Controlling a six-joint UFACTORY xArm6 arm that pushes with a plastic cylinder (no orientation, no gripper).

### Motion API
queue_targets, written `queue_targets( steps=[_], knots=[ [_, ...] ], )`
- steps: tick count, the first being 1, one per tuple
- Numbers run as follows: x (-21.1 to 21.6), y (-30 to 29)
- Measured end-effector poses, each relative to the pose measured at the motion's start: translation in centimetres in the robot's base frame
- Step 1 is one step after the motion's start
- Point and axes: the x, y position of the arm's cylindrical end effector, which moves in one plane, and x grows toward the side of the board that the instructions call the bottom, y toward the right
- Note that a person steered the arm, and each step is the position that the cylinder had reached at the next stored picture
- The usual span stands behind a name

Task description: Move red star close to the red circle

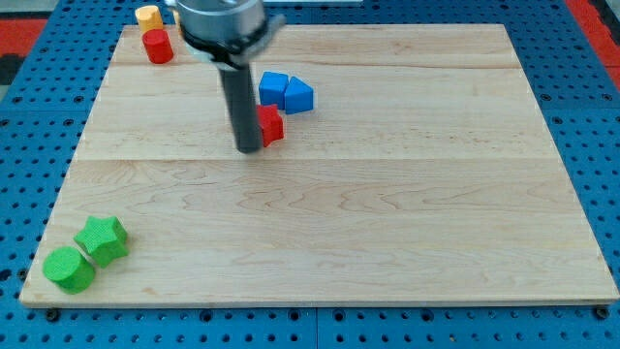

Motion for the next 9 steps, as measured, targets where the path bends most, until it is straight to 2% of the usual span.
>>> queue_targets(
  steps=[1, 2, 3, 4, 5, 6, 7, 8, 9],
  knots=[
    [4.1, 5.6],
    [-0.2, 7.7],
    [-5.0, 0.9],
    [-12.2, -6.5],
    [-9.0, -10.4],
    [-4.7, -9.8],
    [-6.8, -15.6],
    [-11.2, -16.4],
    [-13.6, -16.4]
  ],
)
